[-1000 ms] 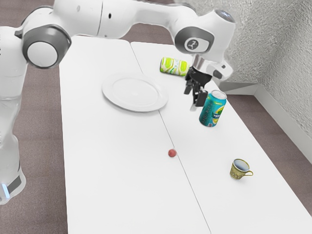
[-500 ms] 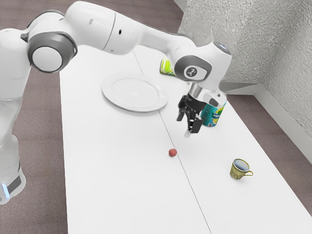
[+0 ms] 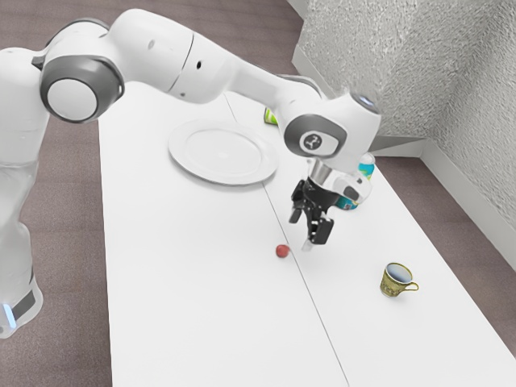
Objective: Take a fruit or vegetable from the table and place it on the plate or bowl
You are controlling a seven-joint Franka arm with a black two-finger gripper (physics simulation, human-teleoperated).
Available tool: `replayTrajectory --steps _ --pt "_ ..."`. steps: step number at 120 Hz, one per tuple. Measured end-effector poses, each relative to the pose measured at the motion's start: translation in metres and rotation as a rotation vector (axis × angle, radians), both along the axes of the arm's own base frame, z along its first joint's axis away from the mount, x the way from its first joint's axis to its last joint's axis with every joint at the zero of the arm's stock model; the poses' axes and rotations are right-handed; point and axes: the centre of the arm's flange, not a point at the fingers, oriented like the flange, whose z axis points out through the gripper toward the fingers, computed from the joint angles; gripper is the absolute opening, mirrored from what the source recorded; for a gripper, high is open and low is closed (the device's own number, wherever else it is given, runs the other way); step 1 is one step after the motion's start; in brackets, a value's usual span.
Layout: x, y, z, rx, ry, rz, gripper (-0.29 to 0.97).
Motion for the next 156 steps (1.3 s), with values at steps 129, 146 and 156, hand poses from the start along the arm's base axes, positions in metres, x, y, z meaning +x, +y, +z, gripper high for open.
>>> replayTrajectory --steps 129,146,156 --pt "-0.012 -0.001 -0.033 -0.010 0.022 0.066 0.20" --pt "-0.012 -0.002 -0.031 -0.006 0.017 0.071 0.12" --pt "-0.013 -0.002 -0.020 -0.004 -0.003 0.072 0.08"
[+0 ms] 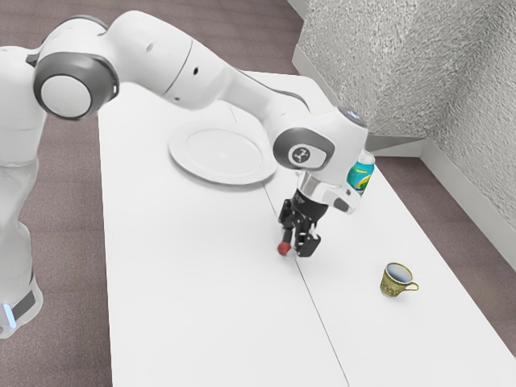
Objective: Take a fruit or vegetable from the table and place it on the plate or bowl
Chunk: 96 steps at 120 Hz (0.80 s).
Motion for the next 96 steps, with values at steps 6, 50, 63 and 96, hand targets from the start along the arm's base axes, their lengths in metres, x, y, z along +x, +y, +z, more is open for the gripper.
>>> replayTrajectory --steps 6,50,63,96 --pt "-0.002 0.002 0.011 0.000 -0.017 0.002 0.07" --pt "-0.015 0.120 0.067 0.032 -0.048 0.180 0.13" --pt "-0.028 0.153 0.067 0.038 -0.016 0.232 0.13" --pt "-0.070 0.243 0.059 0.047 0.042 0.376 0.13"
